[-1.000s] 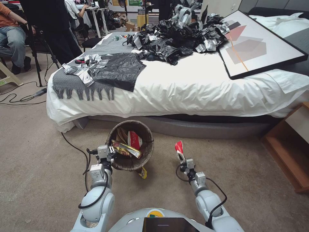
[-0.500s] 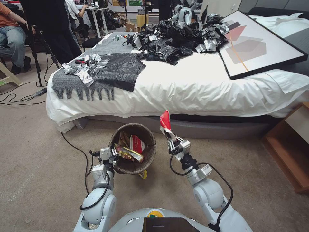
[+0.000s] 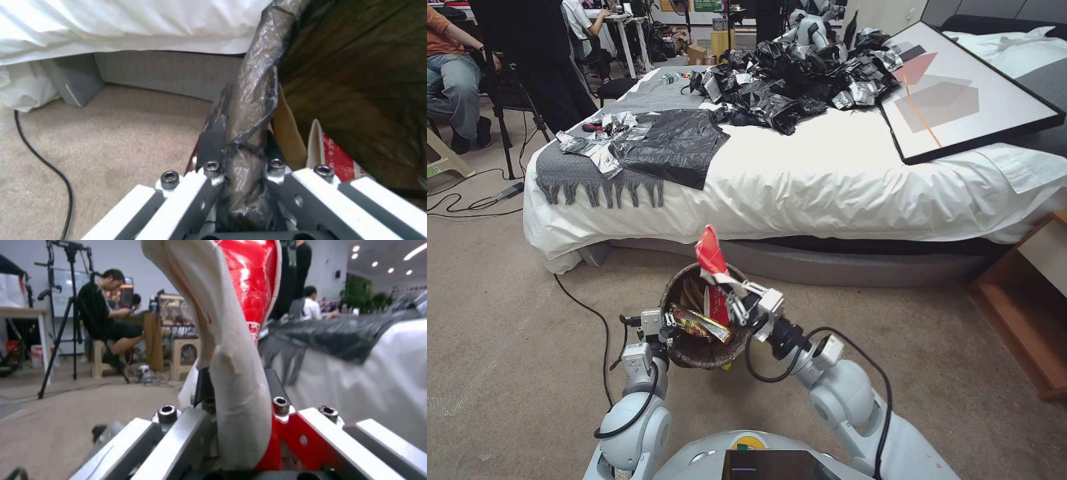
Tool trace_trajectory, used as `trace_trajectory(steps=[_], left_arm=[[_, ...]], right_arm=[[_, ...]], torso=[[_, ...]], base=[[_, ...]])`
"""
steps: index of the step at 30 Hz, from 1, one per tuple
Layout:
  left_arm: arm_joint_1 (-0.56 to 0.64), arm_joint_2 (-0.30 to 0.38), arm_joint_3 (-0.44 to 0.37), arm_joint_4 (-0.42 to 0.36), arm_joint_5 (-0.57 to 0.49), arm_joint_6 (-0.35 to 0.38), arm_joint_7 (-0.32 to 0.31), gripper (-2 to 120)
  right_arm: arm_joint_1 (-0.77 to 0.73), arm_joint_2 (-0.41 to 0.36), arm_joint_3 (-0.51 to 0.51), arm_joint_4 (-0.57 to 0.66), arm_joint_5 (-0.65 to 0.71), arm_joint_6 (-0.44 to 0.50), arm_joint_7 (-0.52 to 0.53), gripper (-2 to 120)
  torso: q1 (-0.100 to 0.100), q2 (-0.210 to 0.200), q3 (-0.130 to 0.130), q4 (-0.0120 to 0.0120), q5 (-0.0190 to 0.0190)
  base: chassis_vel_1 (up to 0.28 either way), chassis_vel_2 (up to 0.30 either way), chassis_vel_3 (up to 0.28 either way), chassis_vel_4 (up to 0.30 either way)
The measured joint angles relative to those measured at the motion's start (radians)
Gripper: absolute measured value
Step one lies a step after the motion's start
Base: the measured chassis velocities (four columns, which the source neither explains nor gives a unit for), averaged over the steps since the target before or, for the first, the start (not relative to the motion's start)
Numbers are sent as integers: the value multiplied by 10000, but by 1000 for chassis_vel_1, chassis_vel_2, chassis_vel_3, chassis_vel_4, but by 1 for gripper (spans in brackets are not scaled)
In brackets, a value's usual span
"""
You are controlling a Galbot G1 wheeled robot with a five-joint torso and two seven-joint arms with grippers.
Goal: Pick up the trash bin, then pick up the garbage from the floor and place it into the trash bin.
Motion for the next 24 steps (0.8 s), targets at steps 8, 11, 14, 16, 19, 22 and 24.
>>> trace_trajectory(steps=[8,11,14,16,19,22,24], left_arm=[[36,-5,5,-72,-5,3,1,2],[21,-33,42,-84,-5,9,1,2],[21,-57,52,-103,-4,10,0,2],[24,-67,51,-122,-4,9,0,2],[24,-69,41,-150,-7,9,0,2],[24,-72,36,-151,-10,10,0,2],[23,-74,36,-151,-11,10,0,2]], right_arm=[[44,253,-295,-934,-197,108,43,4],[13,365,-303,-1342,-321,251,50,4],[-9,419,-292,-1519,-364,326,59,4],[-24,440,-278,-1636,-372,378,69,4],[-48,447,-269,-1794,-391,417,71,4],[-83,494,-269,-1876,-395,405,79,7],[-90,505,-269,-1886,-395,401,79,10]], torso=[[0,0,0,0,0],[0,0,-1,-1,-1],[0,0,-1,-1,0],[0,0,-1,-1,0],[0,0,-1,-1,0],[0,0,-1,0,0],[0,0,-1,0,0]], base=[[0,0,0,0],[0,0,0,0],[0,0,0,0],[0,0,0,0],[0,0,0,0],[0,0,0,0],[0,0,0,0]])
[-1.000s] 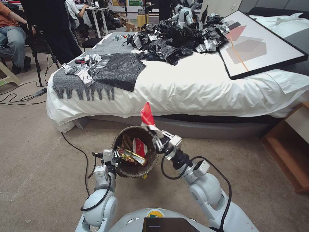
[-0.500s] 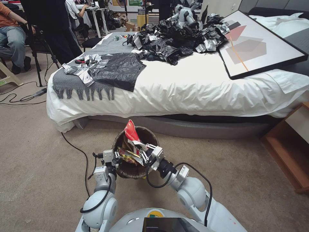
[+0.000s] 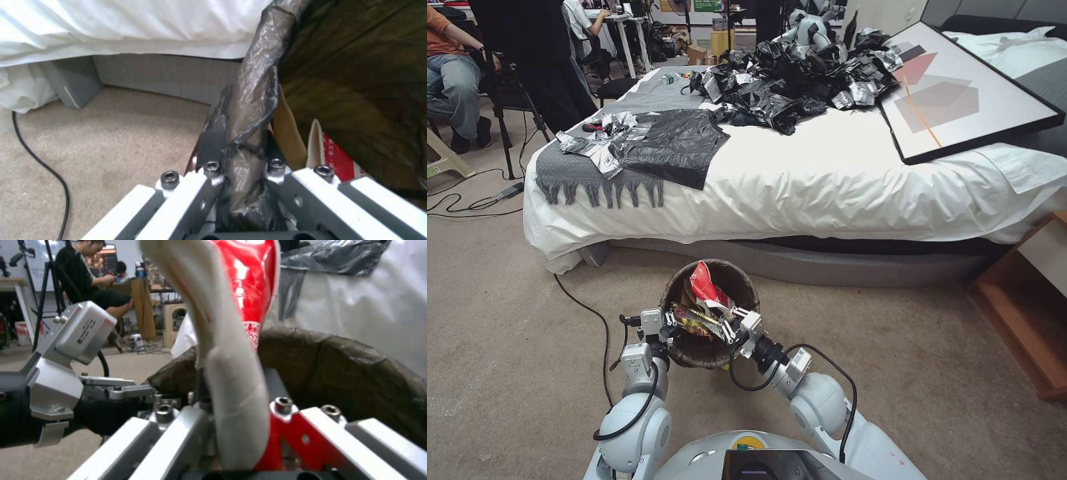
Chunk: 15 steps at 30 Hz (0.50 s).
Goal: Pick up the trash bin, then pick up the garbage from the floor and place it into the trash bin.
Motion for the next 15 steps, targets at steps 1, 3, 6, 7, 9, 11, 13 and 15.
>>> trace_trajectory(steps=[1,3,6,7,9,11,13,15], left_arm=[[-9,-6,-2,0,-4,0,0,2],[-20,-8,-7,-1,-9,0,0,2],[-33,-11,-14,-6,-15,0,0,2],[-37,-13,-17,-7,-19,1,0,2],[-39,-14,-18,-7,-20,1,0,2],[-41,-18,-19,-7,-21,2,0,2],[-52,-28,-19,-6,-23,2,1,2],[-65,-31,-17,0,-24,4,1,2]], right_arm=[[-7,8,0,-12,0,-8,0,15],[-8,9,2,-20,-4,-12,-1,21],[-7,9,23,-32,-10,-16,-9,31],[-7,9,39,-34,-12,-18,-12,37],[-6,9,44,-34,-14,-19,-14,40],[-11,9,53,-35,-18,-21,-21,46],[-38,8,81,-34,-30,-22,-42,59],[-50,6,101,-35,-36,-22,-59,67]], torso=[[0,0,0,0,0],[0,0,0,0,0],[0,0,0,0,0],[0,0,0,0,0],[0,0,0,0,0],[0,0,0,0,0],[0,0,0,0,0],[0,0,0,0,0]], base=[[0,0,0,0],[0,0,0,0],[0,0,0,0],[0,0,0,0],[0,0,0,0],[0,0,0,0],[0,0,0,0],[0,0,0,0]])
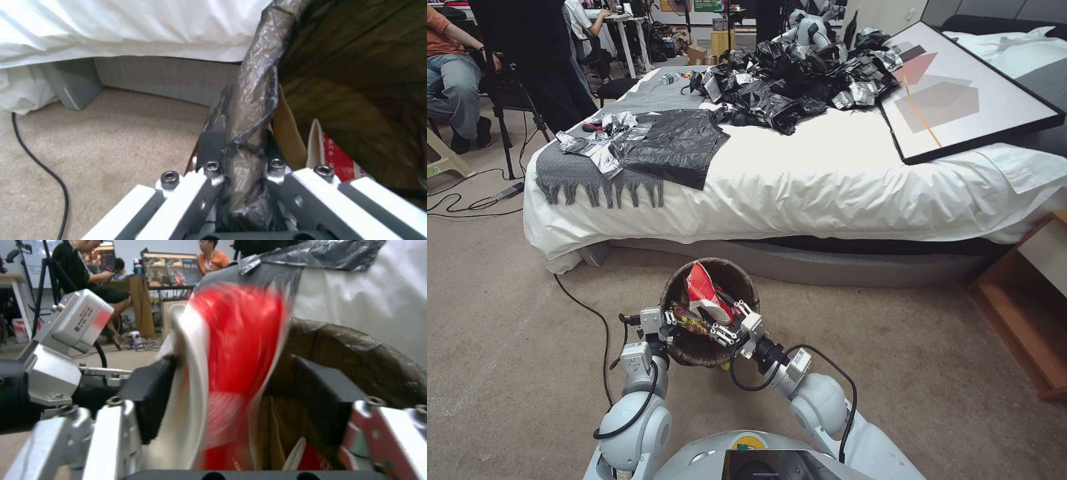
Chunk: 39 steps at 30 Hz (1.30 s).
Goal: Pick up the trash bin, then pick up the garbage from the floor and place it into the trash bin.
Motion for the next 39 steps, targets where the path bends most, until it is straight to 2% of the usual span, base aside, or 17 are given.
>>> trace_trajectory(steps=[2,4,5,7,11,29,36,39], left_arm=[[-7,-1,1,2,0,2,0,2],[-22,-4,3,12,-2,11,1,2],[-22,-4,3,12,-2,11,1,2],[-27,-6,8,19,-4,16,5,2],[-37,-7,4,41,-5,17,6,2],[-21,7,-4,39,8,27,13,2],[-8,23,-61,70,1,3,14,2],[-18,18,-100,78,-37,-16,14,2]], right_arm=[[-5,-4,11,1,-3,0,-6,69],[-16,-25,36,18,-6,0,-41,82],[-16,-25,36,18,-6,0,-41,82],[-16,-38,68,43,-6,0,-64,92],[-14,-41,80,51,-6,0,-96,99],[-107,-96,185,383,-47,17,-89,100],[-497,187,726,1481,-1031,50,691,100],[-854,411,1143,2279,-1808,-66,1605,100]], torso=[[0,0,0,0,0],[0,0,0,0,0],[0,0,0,0,0],[0,0,0,0,0],[0,0,0,0,1],[0,0,0,0,1],[0,0,1,0,1],[0,0,1,0,0]], base=[[0,0,0,0],[0,0,0,0],[0,0,0,0],[0,0,0,0],[0,0,0,0],[0,0,0,0],[0,0,0,0],[0,0,0,0]])
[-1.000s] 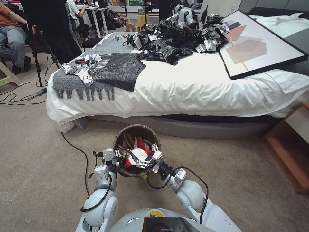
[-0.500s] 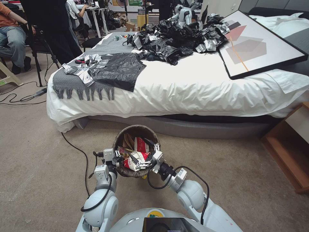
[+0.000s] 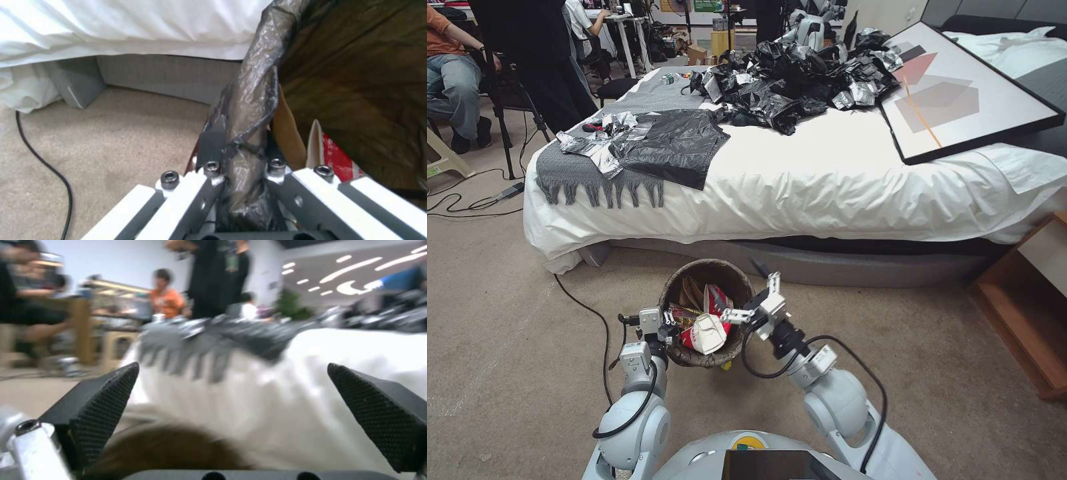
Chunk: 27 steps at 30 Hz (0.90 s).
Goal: Pick up the trash bin, then pick up the garbage from the floor and place it into the trash bin.
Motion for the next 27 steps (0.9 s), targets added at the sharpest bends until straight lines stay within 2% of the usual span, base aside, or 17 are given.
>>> trace_trajectory(steps=[1,3,5,6,10,12,19,23,27], left_arm=[[0,0,0,0,0,0,0,2],[-1,-9,-39,0,-29,-38,0,2],[-1,-9,-39,0,-29,-38,0,2],[17,-7,-80,3,-55,-85,-2,2],[23,-6,-109,2,-72,-116,-3,2],[21,-6,-154,2,-75,-174,-4,2],[-71,1,-281,91,41,-341,-20,2],[-109,11,-311,128,216,-468,-13,2],[-102,8,-313,155,273,-519,-11,2]], right_arm=[[0,0,0,0,0,0,0,100],[-356,161,255,461,-549,-98,753,100],[-356,161,255,461,-549,-98,753,100],[-883,399,462,774,-1081,-261,1677,100],[-1240,671,809,809,-1509,-239,2108,100],[-1467,968,1378,629,-1818,0,2390,100],[-2283,1460,2335,45,-1658,622,2783,100],[-2798,1645,2733,-497,-1244,1298,2605,100],[-2874,1682,2824,-658,-1085,1459,2498,100]], torso=[[0,0,0,0,0],[0,0,0,0,0],[0,0,0,0,0],[0,0,0,-1,0],[0,0,0,-2,-1],[0,0,0,0,0],[0,0,1,-1,0],[0,0,1,-1,0],[0,0,0,-1,0]], base=[[0,0,0,0],[0,0,0,0],[0,0,0,0],[0,0,0,0],[0,0,0,0],[0,0,0,0],[0,0,0,0],[0,0,0,0],[0,0,0,0]])
